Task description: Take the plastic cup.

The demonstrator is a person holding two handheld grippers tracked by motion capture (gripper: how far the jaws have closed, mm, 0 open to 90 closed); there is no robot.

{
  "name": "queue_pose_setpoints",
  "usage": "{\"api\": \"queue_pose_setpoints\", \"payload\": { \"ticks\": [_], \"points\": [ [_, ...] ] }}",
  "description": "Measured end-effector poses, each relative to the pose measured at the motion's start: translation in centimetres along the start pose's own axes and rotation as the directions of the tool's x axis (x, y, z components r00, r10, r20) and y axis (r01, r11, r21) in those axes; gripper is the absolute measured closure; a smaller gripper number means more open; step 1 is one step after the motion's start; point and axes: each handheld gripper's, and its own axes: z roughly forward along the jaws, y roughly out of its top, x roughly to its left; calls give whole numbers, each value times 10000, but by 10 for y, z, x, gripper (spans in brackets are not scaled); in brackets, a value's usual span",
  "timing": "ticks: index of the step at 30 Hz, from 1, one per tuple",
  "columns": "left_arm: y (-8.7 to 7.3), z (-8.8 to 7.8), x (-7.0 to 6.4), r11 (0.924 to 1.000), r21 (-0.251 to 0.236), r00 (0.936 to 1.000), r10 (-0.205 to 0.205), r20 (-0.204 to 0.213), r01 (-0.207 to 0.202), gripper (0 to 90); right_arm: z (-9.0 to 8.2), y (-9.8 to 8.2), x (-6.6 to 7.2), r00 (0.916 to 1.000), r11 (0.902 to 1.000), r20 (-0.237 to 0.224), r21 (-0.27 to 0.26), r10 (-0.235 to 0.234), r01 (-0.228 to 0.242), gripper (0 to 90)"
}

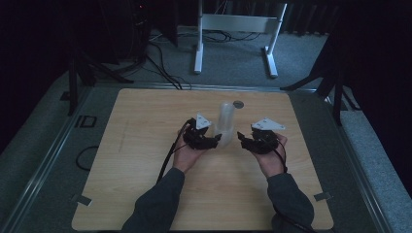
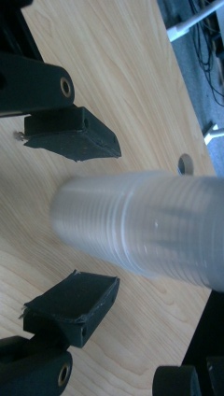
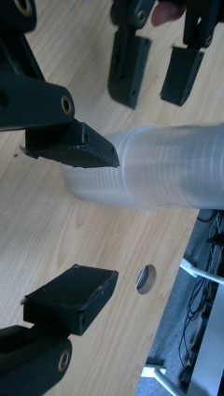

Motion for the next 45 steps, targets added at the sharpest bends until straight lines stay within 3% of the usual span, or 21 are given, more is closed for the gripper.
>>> {"api": "queue_pose_setpoints", "payload": {
  "ticks": [15,29,45],
  "points": [
    [-3,24,-4,9996,-88,9996,-278,52,278,265,1,7,-2,10000,9998,48,-181,37,-36,328],
    [-2,32,-6,9997,-233,9999,-100,61,101,245,4,14,-1,9996,9993,-235,-339,166,-174,314],
    [-4,38,-4,9992,-293,9996,-262,59,264,239,13,36,6,9985,9964,-528,-833,136,-180,305]
  ]
}}
